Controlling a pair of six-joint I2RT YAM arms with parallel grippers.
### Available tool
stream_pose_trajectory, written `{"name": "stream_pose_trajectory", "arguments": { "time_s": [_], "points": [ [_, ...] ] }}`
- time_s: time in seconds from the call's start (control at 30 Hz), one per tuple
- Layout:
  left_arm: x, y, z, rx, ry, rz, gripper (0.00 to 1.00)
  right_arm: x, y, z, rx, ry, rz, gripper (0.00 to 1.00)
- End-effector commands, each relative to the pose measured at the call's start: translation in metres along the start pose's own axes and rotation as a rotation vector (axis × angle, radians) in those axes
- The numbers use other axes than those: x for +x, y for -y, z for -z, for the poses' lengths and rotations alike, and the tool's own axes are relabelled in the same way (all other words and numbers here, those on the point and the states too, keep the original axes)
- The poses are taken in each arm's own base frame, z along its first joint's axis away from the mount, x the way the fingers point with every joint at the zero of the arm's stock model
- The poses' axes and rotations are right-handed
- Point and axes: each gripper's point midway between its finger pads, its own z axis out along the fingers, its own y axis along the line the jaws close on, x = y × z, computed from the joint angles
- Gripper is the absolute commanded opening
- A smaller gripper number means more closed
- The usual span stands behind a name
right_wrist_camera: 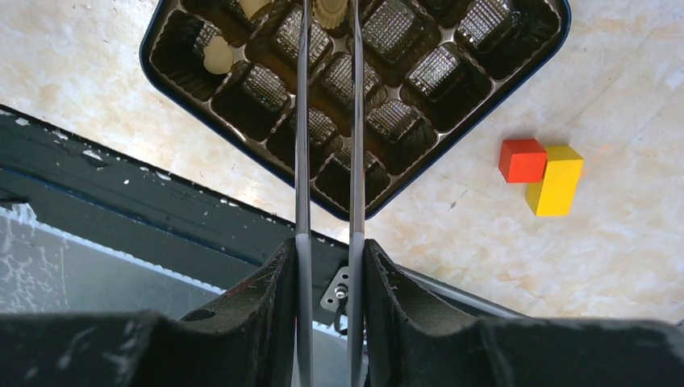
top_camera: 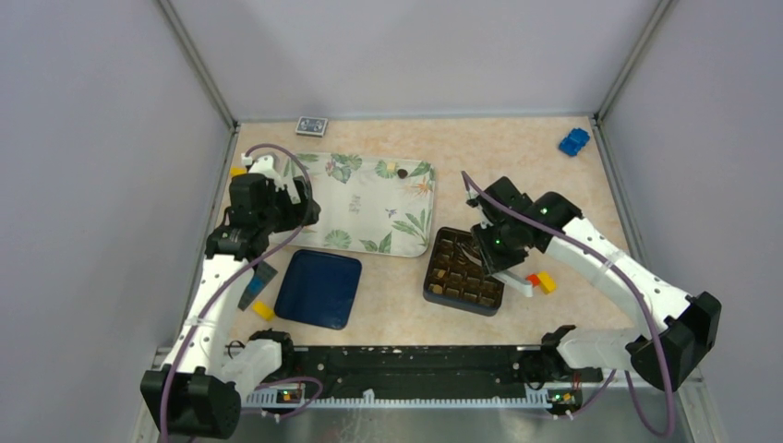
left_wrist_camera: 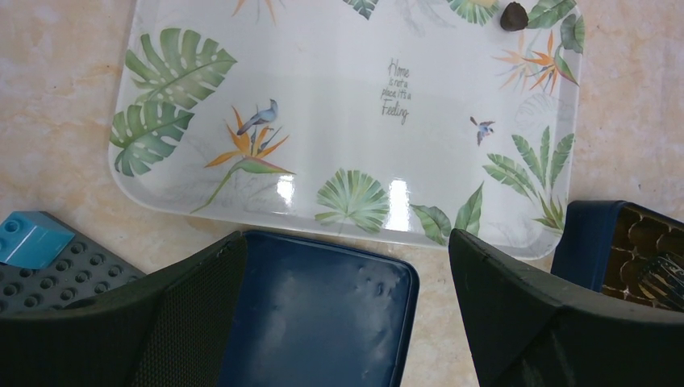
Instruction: Pack the chocolate
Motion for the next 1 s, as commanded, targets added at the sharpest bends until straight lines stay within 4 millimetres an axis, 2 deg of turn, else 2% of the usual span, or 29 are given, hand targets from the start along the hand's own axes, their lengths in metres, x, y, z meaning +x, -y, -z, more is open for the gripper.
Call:
{"name": "stream_pose_trajectory", "arguments": {
  "time_s": [0.0,0.07,0.4,0.53,0.63,0.73,0.9,0.97],
  "points": [
    [-0.025,0.011,0.005,0.038,0.069,0.002,0.99,-0.01,-0.006,-0.001,-0.022,0.038,0.023,0.29],
    [-0.025,0.011,0.006,0.039,0.07,0.002,0.99,-0.012,-0.006,0.001,-0.018,0.046,0.022,0.32],
    [-0.023,0.012,0.003,0.048,0.062,0.004,0.99,-0.024,-0.003,0.015,0.006,0.082,0.028,0.33],
    [-0.023,0.012,0.002,0.05,0.061,0.002,0.99,-0.036,-0.001,0.026,0.022,0.127,0.029,0.32],
    [-0.022,0.012,0.001,0.05,0.06,-0.002,0.99,-0.062,-0.004,0.042,0.02,0.221,0.029,0.29],
    [-0.021,0.011,-0.001,0.049,0.062,-0.003,0.99,-0.097,-0.01,0.045,0.014,0.322,0.01,0.28],
    [-0.018,0.009,-0.004,0.04,0.055,0.001,0.99,-0.149,-0.026,0.019,-0.008,0.395,-0.004,0.28],
    [-0.019,0.007,-0.005,0.031,0.064,-0.006,0.99,-0.17,-0.029,0.0,0.009,0.41,-0.001,0.29]
  ]
}}
